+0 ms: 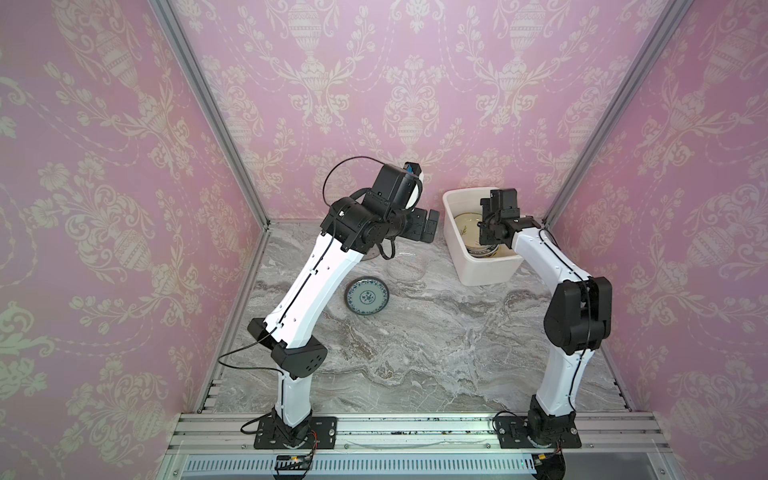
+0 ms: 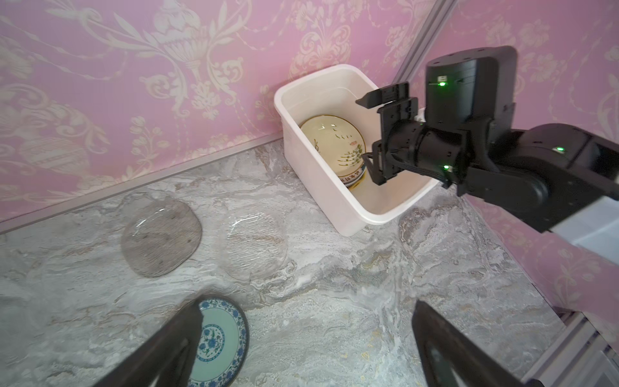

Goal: Place the plates into the plastic bin on the countertop
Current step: 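Open the right gripper and move both grippers toward the blue-and-white plate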

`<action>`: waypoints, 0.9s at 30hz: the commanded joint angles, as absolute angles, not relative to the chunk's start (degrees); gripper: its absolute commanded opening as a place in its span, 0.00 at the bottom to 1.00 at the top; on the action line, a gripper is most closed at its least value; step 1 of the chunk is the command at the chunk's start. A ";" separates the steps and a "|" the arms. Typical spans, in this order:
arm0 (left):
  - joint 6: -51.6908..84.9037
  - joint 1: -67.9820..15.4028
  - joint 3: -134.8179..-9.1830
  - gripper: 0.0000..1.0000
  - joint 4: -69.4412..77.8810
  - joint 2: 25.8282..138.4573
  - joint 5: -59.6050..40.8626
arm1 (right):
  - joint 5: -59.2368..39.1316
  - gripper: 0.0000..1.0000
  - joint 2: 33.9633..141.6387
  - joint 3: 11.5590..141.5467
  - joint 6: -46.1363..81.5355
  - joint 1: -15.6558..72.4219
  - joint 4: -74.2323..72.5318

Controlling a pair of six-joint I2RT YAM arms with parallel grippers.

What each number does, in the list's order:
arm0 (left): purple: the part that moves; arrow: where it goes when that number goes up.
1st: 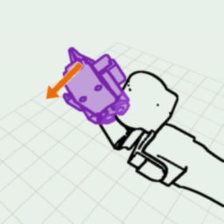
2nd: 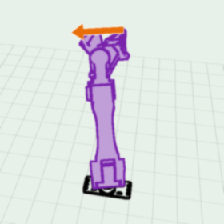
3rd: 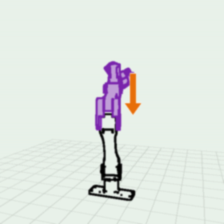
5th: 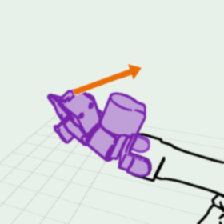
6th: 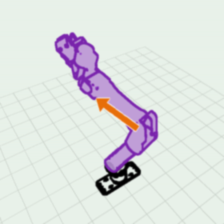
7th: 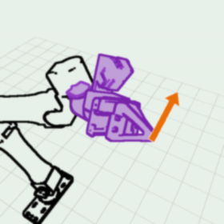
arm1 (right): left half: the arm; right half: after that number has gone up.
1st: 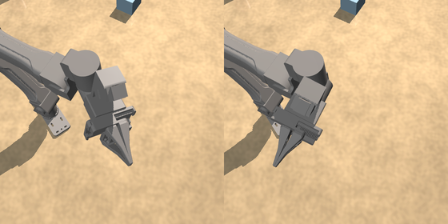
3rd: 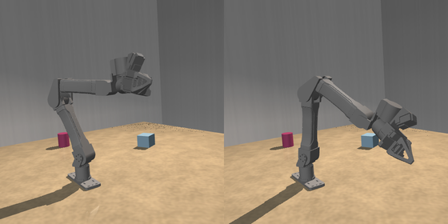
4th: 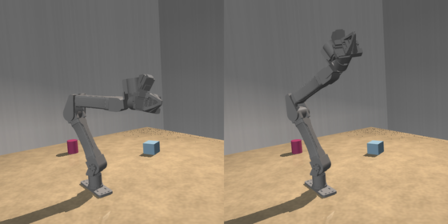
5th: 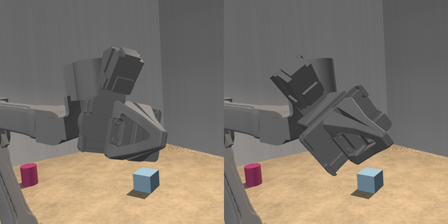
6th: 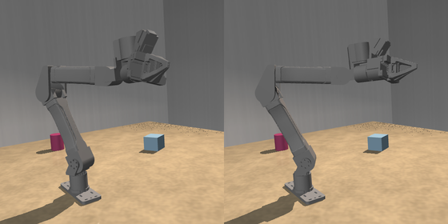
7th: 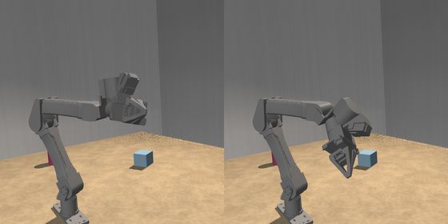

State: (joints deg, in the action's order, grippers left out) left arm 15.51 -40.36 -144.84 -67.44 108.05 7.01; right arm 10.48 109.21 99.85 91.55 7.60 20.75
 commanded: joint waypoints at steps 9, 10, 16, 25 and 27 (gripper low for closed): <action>15.52 -38.29 -122.83 0.99 -65.17 86.90 18.40 | 3.53 1.00 86.61 82.71 67.63 13.01 17.51; 16.81 -37.14 -118.24 0.99 -63.10 83.64 17.51 | 2.28 1.00 84.42 80.57 64.26 14.37 16.96; 29.49 -24.26 -95.30 0.98 -56.61 67.55 5.36 | -4.70 0.95 71.93 65.99 53.20 23.39 15.05; 39.52 -8.59 -71.81 0.99 -53.78 63.45 -15.61 | -6.61 0.87 72.24 51.19 56.36 36.97 5.87; 42.69 -5.45 -65.98 0.99 -47.49 64.01 -21.12 | -5.65 0.85 75.17 49.38 59.56 38.01 1.48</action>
State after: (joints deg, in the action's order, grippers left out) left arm 36.27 -8.47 -71.24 -53.65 63.16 -9.78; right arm -6.24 72.51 51.75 57.17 36.95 8.54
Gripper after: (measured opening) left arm 0.988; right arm 0.852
